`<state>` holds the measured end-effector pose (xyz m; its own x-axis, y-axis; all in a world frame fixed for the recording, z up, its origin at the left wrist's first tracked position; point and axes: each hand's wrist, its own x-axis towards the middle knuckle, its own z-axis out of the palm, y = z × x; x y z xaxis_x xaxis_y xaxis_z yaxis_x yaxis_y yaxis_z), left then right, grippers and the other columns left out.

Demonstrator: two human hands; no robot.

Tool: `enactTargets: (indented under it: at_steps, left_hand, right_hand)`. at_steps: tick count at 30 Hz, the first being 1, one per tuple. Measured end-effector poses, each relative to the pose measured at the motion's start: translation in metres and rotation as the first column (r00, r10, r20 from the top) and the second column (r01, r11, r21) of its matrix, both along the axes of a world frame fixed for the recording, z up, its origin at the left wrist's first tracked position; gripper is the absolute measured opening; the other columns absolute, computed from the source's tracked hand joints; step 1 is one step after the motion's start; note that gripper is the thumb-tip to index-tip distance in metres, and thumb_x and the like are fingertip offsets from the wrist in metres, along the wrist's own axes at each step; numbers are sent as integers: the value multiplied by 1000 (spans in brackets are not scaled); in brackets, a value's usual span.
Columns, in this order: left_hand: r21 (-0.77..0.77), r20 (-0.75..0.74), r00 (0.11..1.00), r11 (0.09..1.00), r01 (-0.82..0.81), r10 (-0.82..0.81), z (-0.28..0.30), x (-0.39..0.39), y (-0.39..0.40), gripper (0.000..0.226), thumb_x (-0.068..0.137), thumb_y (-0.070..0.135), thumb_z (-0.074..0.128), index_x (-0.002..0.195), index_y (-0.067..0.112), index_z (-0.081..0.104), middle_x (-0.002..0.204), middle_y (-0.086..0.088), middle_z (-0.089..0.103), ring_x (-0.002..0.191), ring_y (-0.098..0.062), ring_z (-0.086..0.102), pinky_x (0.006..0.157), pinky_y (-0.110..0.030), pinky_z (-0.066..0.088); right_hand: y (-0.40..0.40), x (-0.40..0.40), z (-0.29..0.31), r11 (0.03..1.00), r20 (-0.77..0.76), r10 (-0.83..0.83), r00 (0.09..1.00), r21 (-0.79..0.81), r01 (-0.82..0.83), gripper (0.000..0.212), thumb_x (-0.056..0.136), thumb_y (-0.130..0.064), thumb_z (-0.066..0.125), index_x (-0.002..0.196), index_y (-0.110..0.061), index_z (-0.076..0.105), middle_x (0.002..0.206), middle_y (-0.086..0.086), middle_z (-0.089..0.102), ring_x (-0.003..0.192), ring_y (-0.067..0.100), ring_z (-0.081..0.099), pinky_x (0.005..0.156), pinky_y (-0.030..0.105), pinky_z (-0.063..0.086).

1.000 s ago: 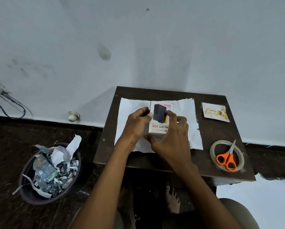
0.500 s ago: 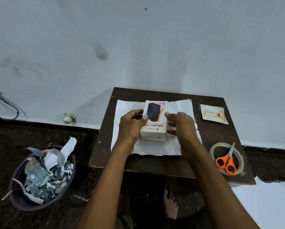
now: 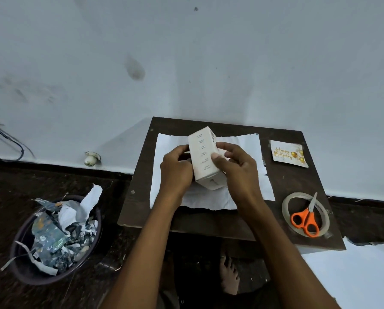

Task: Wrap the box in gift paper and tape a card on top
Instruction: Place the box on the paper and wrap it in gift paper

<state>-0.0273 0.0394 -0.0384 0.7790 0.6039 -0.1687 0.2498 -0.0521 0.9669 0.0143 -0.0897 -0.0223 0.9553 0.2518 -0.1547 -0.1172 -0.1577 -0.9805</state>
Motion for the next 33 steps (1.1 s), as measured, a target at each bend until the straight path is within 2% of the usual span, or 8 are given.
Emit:
enactTargets:
  at_steps: [5,7,9,13,20,25,30,33]
  left_hand:
    - [-266,4,1000,964,23,-23,6,-1,1,27,106,29,47,114,18,71,107,-7,74,91,-21,73,59,-24,58]
    - [-166,-17,999,985,47,-51,2,0,-1,24,103,21,56,120,13,71,114,-7,73,94,-20,73,70,-31,63]
    - [-21,-60,997,999,42,-43,-3,2,-2,30,99,13,62,129,12,67,120,-6,71,102,-20,71,86,-39,62]
    - [-49,-108,992,997,57,-62,-3,-1,1,28,101,13,57,127,15,68,120,-5,72,106,-20,70,92,-40,60]
    - [-191,-31,988,971,141,-150,-4,-2,5,22,100,21,60,119,14,71,107,-5,77,94,-20,76,80,-31,62]
    - [-154,-24,985,974,168,-174,-7,-2,8,30,97,20,66,126,15,68,112,-1,76,97,-16,75,86,-29,61]
    - [-141,7,986,976,163,-164,-4,-4,5,28,100,22,62,127,23,69,114,7,74,95,-12,74,82,-24,61]
    - [-139,8,994,985,105,-105,-5,-3,2,18,99,28,63,114,28,74,105,11,75,93,-8,73,74,-18,57]
  right_hand:
    - [-2,-8,2,991,71,62,996,-120,-54,70,74,-49,79,140,-40,58,131,-6,56,112,5,60,87,18,54]
    - [-1,-12,0,947,258,9,966,-313,74,69,77,-48,80,141,-37,57,122,-4,51,111,7,55,85,15,48]
    - [0,-14,-3,843,422,25,906,-496,208,75,74,-57,79,141,-33,57,124,1,47,119,19,47,92,31,49]
    - [-1,-19,-7,734,447,171,878,-652,189,93,67,-66,78,148,-30,49,127,5,40,122,22,37,89,37,48]
    - [-9,-19,-9,781,355,250,901,-624,30,96,66,-62,83,150,-35,44,122,-4,31,122,16,35,82,27,39]
    - [-20,1,-3,965,151,100,983,-256,-58,74,68,-61,68,137,-38,56,132,-3,46,123,19,52,94,30,47]
    - [-22,22,-1,912,154,277,949,-352,-209,94,71,-45,72,156,-35,32,161,-8,32,146,15,28,112,33,27]
    - [-27,26,-2,887,206,277,938,-431,-167,88,80,-43,76,156,-36,31,149,-2,45,138,22,40,109,36,35]
